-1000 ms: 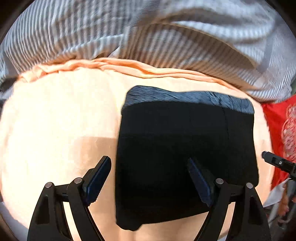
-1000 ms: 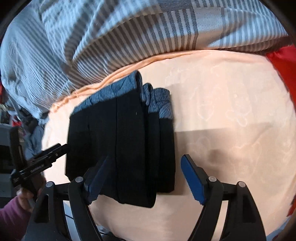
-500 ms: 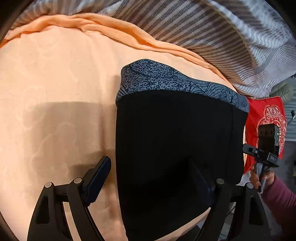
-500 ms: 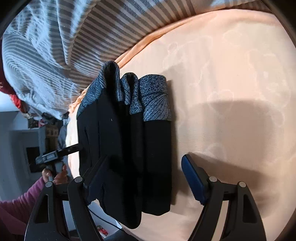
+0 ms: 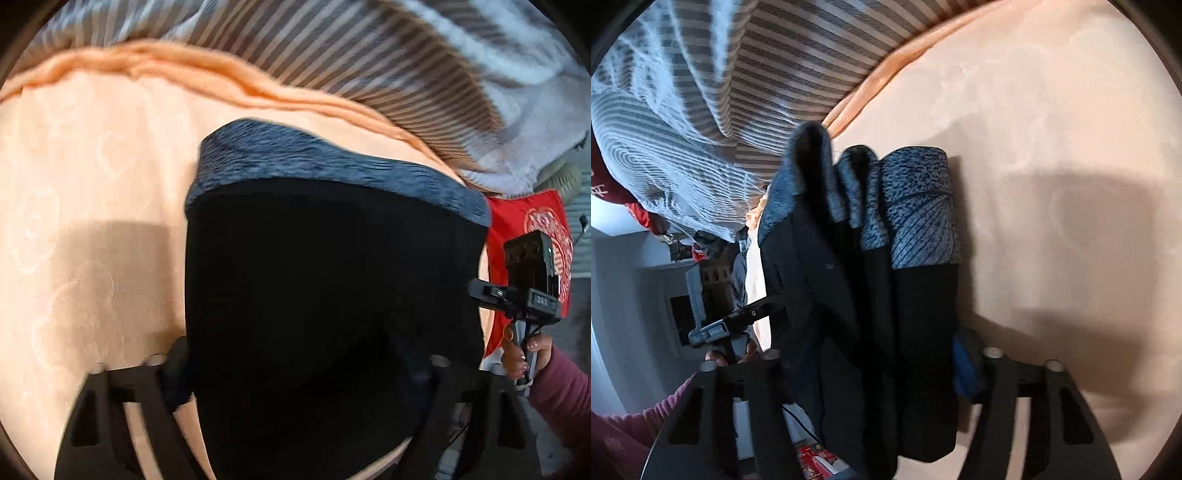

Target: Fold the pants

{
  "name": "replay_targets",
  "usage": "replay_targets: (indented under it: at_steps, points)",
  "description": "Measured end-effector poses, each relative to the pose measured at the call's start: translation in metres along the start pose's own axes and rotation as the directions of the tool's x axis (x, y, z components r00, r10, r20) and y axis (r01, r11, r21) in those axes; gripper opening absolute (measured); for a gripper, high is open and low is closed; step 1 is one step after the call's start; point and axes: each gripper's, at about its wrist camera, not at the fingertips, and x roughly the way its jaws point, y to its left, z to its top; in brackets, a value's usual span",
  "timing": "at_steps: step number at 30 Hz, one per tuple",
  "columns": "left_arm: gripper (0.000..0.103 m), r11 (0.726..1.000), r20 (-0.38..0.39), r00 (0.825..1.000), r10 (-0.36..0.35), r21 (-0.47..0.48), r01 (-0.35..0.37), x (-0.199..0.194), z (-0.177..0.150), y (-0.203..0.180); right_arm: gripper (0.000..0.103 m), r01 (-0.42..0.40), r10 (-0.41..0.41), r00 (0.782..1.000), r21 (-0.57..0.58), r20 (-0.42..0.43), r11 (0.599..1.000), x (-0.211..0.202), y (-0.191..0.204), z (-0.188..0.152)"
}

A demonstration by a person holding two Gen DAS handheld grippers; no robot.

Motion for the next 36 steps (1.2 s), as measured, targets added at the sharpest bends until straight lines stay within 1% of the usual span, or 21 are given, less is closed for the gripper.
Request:
replay_targets:
  at_steps: [1, 2, 4, 7, 9, 15, 19, 22, 24, 26, 27, 28, 29, 30, 31, 33, 35, 36]
  points:
    - [0.070, 1.000, 0.005, 1.000, -0.001, 0.004, 0.001, -0.005, -0.001, -0.003, 0.049, -0.005, 0.005, 1.000, 0.003, 0.004, 1.000, -0.002, 0.002, -0.001]
    - [0.067, 1.000, 0.012, 1.000, 0.004, 0.011, -0.004, -0.009, -0.002, -0.007, 0.046, -0.008, 0.008, 1.000, 0.006, 0.012, 1.000, -0.004, 0.006, -0.003]
    - [0.065, 0.999, 0.026, 0.999, 0.022, 0.030, -0.023, -0.018, -0.004, -0.016, 0.043, -0.015, 0.015, 1.000, 0.014, 0.026, 1.000, -0.008, 0.012, -0.007]
    - [0.065, 0.999, 0.038, 0.999, 0.024, 0.046, -0.026, -0.031, -0.011, -0.029, 0.042, -0.037, 0.036, 0.999, 0.025, 0.034, 0.999, -0.018, 0.016, -0.012]
    - [0.065, 0.998, 0.040, 0.999, 0.027, 0.056, -0.029, -0.040, -0.017, -0.038, 0.042, -0.035, 0.034, 0.999, 0.017, 0.034, 0.999, -0.025, 0.021, -0.020]
    - [0.065, 0.996, 0.048, 0.998, 0.047, 0.071, -0.050, -0.053, -0.047, -0.060, 0.042, -0.046, 0.045, 0.998, 0.013, 0.040, 0.999, -0.045, 0.027, -0.052]
    - [0.065, 0.996, 0.054, 0.996, 0.073, 0.039, -0.075, -0.048, -0.072, -0.068, 0.042, -0.044, 0.043, 0.999, 0.014, 0.026, 0.999, -0.050, 0.025, -0.074]
    - [0.065, 0.996, 0.055, 0.995, 0.086, 0.008, -0.087, -0.039, -0.089, -0.067, 0.042, -0.032, 0.032, 0.999, 0.007, -0.002, 0.999, -0.047, 0.019, -0.083]
    - [0.065, 0.994, 0.035, 0.994, 0.107, -0.023, -0.106, -0.028, -0.098, -0.060, 0.042, -0.019, 0.020, 0.999, 0.011, -0.025, 1.000, -0.041, 0.012, -0.089]
    - [0.066, 0.993, 0.023, 0.993, 0.113, -0.047, -0.112, -0.018, -0.105, -0.052, 0.043, 0.009, -0.009, 0.999, 0.005, -0.036, 1.000, -0.033, 0.006, -0.093]
    - [0.068, 0.991, 0.029, 0.992, 0.122, -0.053, -0.121, -0.015, -0.108, -0.048, 0.044, 0.021, -0.020, 0.999, 0.003, -0.037, 1.000, -0.031, 0.003, -0.094]
    - [0.078, 0.990, 0.040, 0.990, 0.134, -0.053, -0.132, -0.015, -0.109, -0.048, 0.045, 0.025, -0.024, 0.999, 0.004, -0.027, 1.000, -0.031, 0.000, -0.096]
    - [0.081, 0.987, 0.050, 0.987, 0.152, -0.051, -0.150, -0.015, -0.108, -0.047, 0.048, 0.026, -0.025, 1.000, 0.015, -0.016, 1.000, -0.032, -0.001, -0.097]
    - [0.081, 0.986, 0.049, 0.986, 0.161, -0.050, -0.159, -0.015, -0.108, -0.046, 0.052, 0.027, -0.027, 1.000, 0.028, -0.007, 0.999, -0.033, -0.002, -0.098]
    - [0.081, 0.986, 0.045, 0.986, 0.163, -0.051, -0.161, -0.016, -0.108, -0.046, 0.054, 0.047, -0.047, 0.999, 0.045, 0.004, 0.998, -0.034, -0.003, -0.101]
    - [0.081, 0.979, 0.055, 0.978, 0.202, -0.044, -0.200, -0.024, -0.109, -0.047, 0.055, 0.077, -0.079, 0.997, 0.063, 0.017, 0.995, -0.038, -0.003, -0.105]
    - [0.081, 0.967, 0.081, 0.963, 0.256, -0.032, -0.255, -0.038, -0.113, -0.049, 0.055, 0.136, -0.139, 0.990, 0.074, 0.032, 0.988, -0.045, 0.004, -0.109]
    - [0.081, 0.964, 0.091, 0.959, 0.267, -0.033, -0.266, -0.045, -0.114, -0.049, 0.055, 0.182, -0.185, 0.982, 0.074, 0.041, 0.980, -0.050, 0.009, -0.112]
